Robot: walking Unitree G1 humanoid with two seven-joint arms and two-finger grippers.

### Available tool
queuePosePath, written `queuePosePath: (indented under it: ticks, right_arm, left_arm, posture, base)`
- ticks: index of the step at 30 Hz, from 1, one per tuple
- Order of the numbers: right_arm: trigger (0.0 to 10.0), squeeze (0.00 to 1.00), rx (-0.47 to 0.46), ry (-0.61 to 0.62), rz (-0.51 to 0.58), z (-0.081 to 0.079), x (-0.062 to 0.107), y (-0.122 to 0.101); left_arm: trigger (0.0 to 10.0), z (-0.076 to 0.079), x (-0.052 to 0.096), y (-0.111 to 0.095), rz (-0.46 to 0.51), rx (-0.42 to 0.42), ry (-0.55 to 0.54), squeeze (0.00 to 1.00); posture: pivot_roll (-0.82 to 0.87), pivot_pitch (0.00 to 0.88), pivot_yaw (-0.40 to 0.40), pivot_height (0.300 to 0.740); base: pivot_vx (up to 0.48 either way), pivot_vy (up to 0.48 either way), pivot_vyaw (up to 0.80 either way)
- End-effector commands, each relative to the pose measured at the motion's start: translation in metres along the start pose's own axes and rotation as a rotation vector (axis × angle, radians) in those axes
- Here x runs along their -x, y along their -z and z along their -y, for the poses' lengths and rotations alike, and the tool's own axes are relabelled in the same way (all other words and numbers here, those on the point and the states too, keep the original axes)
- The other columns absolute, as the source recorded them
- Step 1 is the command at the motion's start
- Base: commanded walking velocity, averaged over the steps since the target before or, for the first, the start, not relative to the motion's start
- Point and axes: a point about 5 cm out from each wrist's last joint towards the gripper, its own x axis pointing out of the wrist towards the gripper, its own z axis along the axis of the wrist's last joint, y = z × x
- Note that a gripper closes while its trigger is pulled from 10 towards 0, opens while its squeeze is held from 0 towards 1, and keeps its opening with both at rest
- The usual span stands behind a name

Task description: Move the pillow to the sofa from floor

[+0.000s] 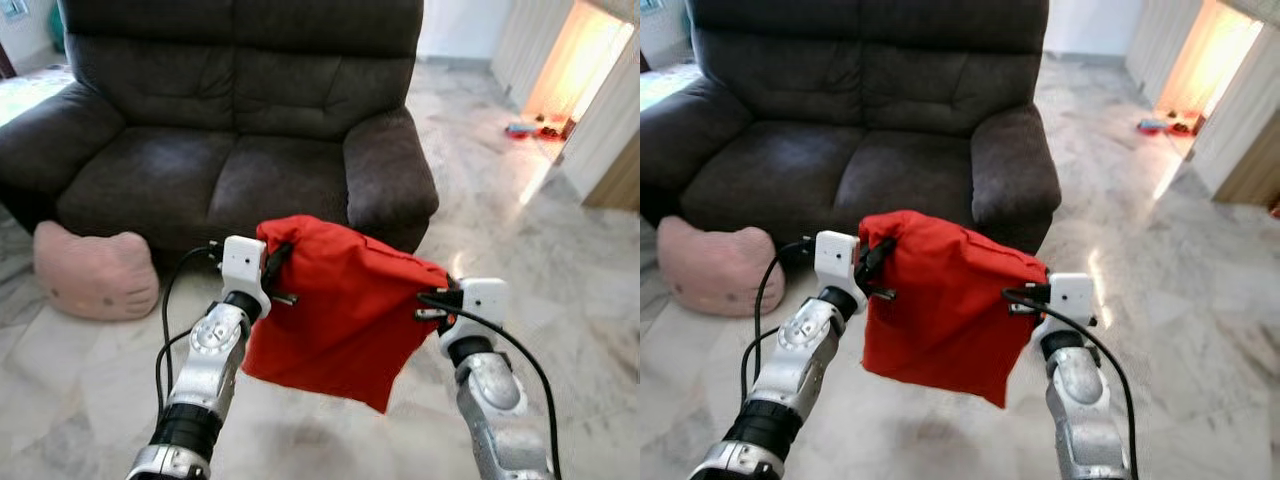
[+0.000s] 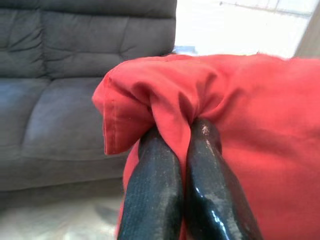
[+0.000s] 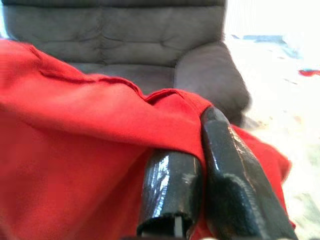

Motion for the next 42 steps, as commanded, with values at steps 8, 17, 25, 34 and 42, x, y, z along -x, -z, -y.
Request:
queuePosePath:
  ticks: [8,17,25,34,42]
  right_arm:
    - [10.0,0.0,0.024,-0.02,0.065,0.002,-0.0004,-0.0131]
    - [10.0,0.0,0.025,-0.034,0.062,0.0005,0.0001,-0.0129]
    - [10.0,0.0,-0.006,-0.028,0.066,0.001,-0.0011,-0.0138]
    - [10.0,0.0,-0.014,-0.028,0.068,0.0004,-0.001,-0.0142]
    - [10.0,0.0,-0.012,-0.027,0.071,0.001,-0.0009,-0.0148]
  left_arm:
    - [10.0,0.0092,-0.0096,-0.0226,0.103,-0.01,0.023,0.0]
    - [10.0,0.0099,-0.0098,-0.0223,0.103,-0.008,0.023,0.0]
    - [10.0,0.0092,-0.0097,-0.022,0.102,-0.009,0.02,0.0]
    - [10.0,0.0097,-0.0098,-0.0215,0.1,-0.007,0.023,0.0]
    - [10.0,0.0099,-0.0098,-0.021,0.098,-0.007,0.022,0.0]
  posture:
    - [-0.05,0.0,-0.047,0.74]
    - [-0.05,0.0,-0.049,0.74]
    - [-0.05,0.0,-0.052,0.74]
    - [-0.05,0.0,-0.053,0.74]
    - [-0.05,0.0,-0.052,0.74]
  base:
    - [0.303,0.0,0.8]
    - [0.303,0.0,0.76]
    - [0.304,0.0,0.0]
    - [0.302,0.0,0.0]
    - [0.304,0.0,0.0]
